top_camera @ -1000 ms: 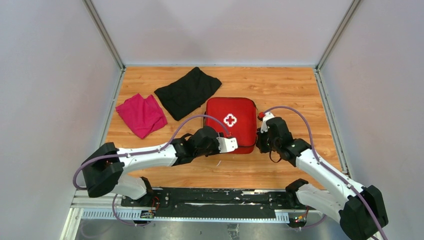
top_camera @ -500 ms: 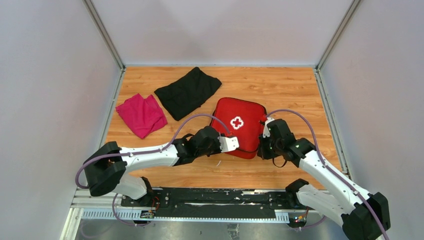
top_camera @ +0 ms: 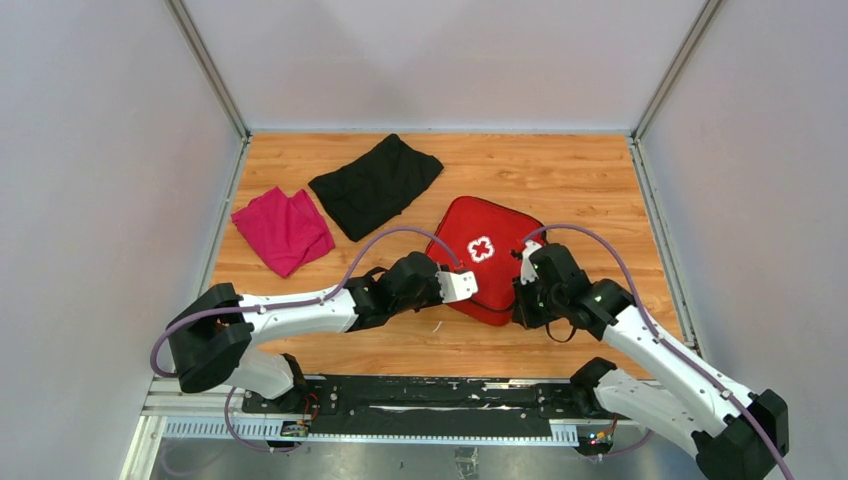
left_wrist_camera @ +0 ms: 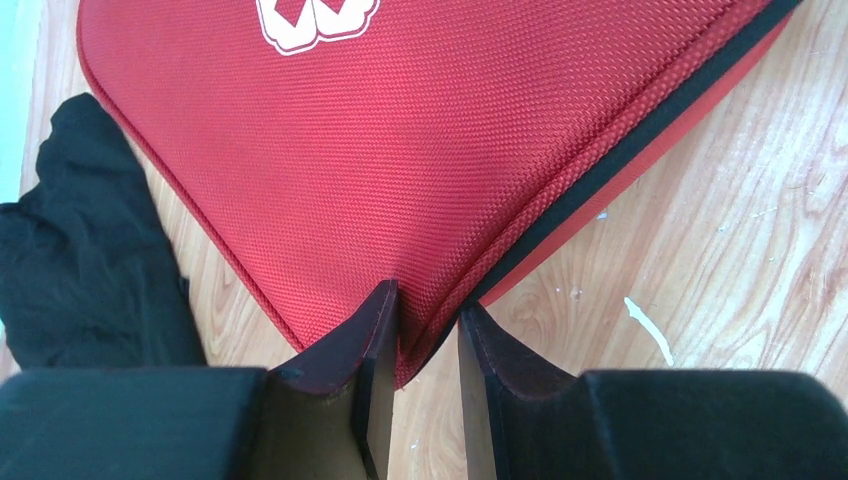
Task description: Organize the medicine kit
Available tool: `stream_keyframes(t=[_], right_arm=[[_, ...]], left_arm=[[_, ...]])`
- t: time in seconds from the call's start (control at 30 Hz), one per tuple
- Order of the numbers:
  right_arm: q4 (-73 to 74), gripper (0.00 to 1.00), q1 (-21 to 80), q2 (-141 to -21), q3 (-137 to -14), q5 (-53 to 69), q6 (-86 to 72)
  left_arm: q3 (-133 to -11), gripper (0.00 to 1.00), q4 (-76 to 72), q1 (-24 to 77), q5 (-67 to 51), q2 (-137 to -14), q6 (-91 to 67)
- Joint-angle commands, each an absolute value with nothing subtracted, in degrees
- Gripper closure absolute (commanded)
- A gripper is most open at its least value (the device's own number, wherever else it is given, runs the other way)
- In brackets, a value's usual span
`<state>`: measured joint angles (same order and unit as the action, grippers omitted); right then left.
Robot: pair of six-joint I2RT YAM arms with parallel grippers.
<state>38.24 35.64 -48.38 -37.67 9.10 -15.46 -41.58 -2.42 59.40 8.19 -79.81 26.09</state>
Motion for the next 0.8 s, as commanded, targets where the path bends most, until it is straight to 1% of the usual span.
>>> stream_keyframes(t=[0.0,0.1,0.23,0.4,0.57,0.77], right_arm=[[37.0,1.00,40.3,-47.6,-38.3,13.6,-16.3],[34.6,1.00,44.9,-50.0,-37.1,11.2,-17.8],[34.9,1.00,50.0,-53.3,-37.7,7.4,-17.2],[34.8,1.00,51.1,-51.8,-37.4,7.1,-17.2],[26.7,1.00,51.5,-47.1,-32.9,9.4,-19.4],[20.0,1.00,54.4,-52.1,-32.6,7.6,-24.4]], left_arm=[[-41.5,1.00,0.8,59.2,9.0,-81.8,21.7],[-41.7,1.00,0.8,59.2,8.5,-82.1,21.4],[-41.6,1.00,1.5,59.2,9.5,-82.2,21.8],[-40.6,1.00,1.0,57.4,9.5,-81.0,20.8],[-40.6,1.00,1.2,56.9,8.7,-80.3,20.4],[-41.4,1.00,2.0,56.9,6.9,-80.8,20.2]])
